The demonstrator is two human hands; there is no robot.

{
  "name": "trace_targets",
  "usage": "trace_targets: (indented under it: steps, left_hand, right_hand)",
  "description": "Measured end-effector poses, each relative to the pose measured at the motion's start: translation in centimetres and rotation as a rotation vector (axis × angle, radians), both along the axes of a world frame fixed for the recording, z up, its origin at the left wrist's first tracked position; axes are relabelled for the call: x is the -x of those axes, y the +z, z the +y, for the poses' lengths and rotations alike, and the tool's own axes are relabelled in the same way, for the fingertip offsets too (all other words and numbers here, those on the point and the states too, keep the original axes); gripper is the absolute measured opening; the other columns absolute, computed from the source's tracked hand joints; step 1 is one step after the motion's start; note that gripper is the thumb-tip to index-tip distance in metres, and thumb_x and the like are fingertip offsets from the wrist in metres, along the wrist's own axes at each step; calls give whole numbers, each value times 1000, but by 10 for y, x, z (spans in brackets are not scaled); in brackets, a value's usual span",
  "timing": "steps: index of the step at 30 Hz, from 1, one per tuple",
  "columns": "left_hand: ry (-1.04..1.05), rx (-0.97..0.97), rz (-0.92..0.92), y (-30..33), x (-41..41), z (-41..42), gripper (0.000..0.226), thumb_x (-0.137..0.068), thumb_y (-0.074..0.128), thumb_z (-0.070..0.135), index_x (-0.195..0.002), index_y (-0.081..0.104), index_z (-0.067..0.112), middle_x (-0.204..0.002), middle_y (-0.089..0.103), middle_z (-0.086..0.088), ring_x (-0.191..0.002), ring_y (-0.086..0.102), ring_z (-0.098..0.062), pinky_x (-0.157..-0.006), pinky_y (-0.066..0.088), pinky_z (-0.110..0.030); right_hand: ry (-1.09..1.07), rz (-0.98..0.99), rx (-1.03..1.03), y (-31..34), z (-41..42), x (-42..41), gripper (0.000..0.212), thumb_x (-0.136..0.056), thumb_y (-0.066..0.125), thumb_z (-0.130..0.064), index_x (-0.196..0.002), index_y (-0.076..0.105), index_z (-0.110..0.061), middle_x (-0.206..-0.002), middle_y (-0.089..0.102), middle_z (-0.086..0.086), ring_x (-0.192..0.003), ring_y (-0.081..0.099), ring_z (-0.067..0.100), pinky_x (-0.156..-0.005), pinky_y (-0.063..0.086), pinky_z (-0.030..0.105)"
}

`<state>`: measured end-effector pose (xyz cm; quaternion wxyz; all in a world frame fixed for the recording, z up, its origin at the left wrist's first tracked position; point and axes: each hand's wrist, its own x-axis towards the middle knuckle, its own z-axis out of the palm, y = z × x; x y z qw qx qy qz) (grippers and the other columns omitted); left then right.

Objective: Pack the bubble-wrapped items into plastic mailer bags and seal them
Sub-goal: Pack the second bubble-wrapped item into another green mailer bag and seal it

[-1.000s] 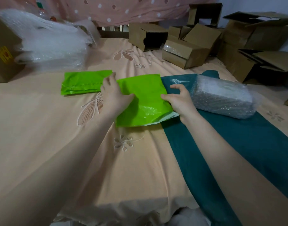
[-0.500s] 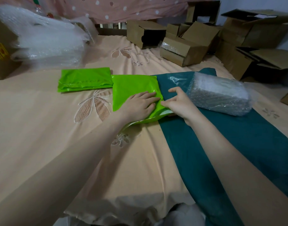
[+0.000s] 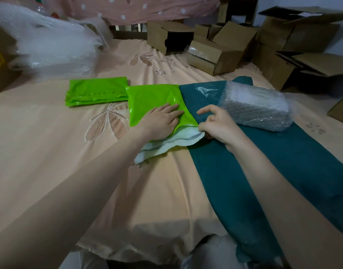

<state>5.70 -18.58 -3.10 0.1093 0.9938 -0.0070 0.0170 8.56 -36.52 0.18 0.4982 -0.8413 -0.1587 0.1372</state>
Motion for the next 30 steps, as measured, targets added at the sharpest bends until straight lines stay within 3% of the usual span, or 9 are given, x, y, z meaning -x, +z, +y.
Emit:
trace_targets:
  steps: [4, 7, 11, 14, 18, 21, 24, 27, 30]
  left_hand:
    - [-13, 38, 5, 1, -2, 1, 44, -101, 25, 32, -145, 28, 29, -157, 16, 7, -146, 9, -17, -118, 9, -42]
    - [-65, 168, -22, 5, 0, 7, 39, -100, 34, 27, -138, 42, 23, -156, 23, 1, -146, 13, -20, -118, 10, -43]
    - [-113, 249, -154, 10, 12, 22, 33, -96, 41, 11, -125, 57, 16, -148, 38, -4, -137, 32, -24, -111, 20, -30]
    - [-78, 231, -273, 16, 23, 38, 34, -91, 43, 3, -115, 63, 17, -134, 53, -2, -122, 45, -26, -101, 30, -32]
    - [-34, 179, -333, 22, 37, 64, 47, -78, 41, -8, -103, 69, 20, -111, 64, -4, -98, 53, -32, -87, 39, -37]
    - [2, 107, -318, 22, 48, 83, 65, -59, 35, -9, -101, 70, 26, -117, 60, -1, -98, 48, -33, -86, 40, -45]
    - [29, 74, -297, 18, 56, 98, 69, -59, 43, -15, -101, 69, 33, -121, 54, -3, -98, 47, -33, -84, 37, -43]
    - [-12, 138, -322, 11, 59, 107, 56, -64, 46, -5, -100, 71, 30, -119, 56, -9, -101, 53, -33, -88, 36, -38]
    - [10, 238, -293, 7, 64, 105, 40, -75, 47, 12, -105, 71, 23, -122, 56, -8, -107, 56, -25, -90, 45, -37]
  right_hand:
    - [33, -33, -28, 3, 2, 5, 31, -75, 56, -4, -103, 59, -17, -59, 48, 4, -63, 49, 21, -61, 39, 31]
    - [27, -6, -96, 6, 4, 8, 22, -84, 47, -8, -97, 62, -18, -66, 58, 7, -55, 53, 15, -58, 44, 27]
    - [44, 7, -100, 1, 3, 2, 39, -89, 29, -2, -104, 61, -19, -73, 67, 3, -65, 62, 17, -67, 47, 27]
    - [75, -45, -41, -3, 5, -6, 45, -84, 34, 6, -106, 63, -22, -84, 69, 3, -77, 62, 15, -68, 44, 20]
    - [101, -185, 55, -9, 15, -15, 58, -77, 34, 15, -104, 64, -27, -95, 60, 4, -90, 55, 15, -79, 43, 24]
    - [136, -265, 152, -12, 24, -18, 64, -72, 36, 17, -109, 65, -26, -104, 57, 7, -98, 50, 18, -81, 36, 22]
    - [144, -273, 166, -12, 33, -18, 55, -77, 46, 13, -112, 66, -23, -104, 57, 6, -97, 48, 16, -78, 35, 19]
    - [147, -251, 140, -15, 39, -20, 41, -81, 58, 3, -112, 68, -22, -102, 58, 5, -93, 50, 16, -75, 36, 19]
    - [137, -231, 83, -17, 41, -23, 32, -81, 66, -6, -110, 69, -21, -102, 63, 8, -91, 54, 15, -83, 40, 22]
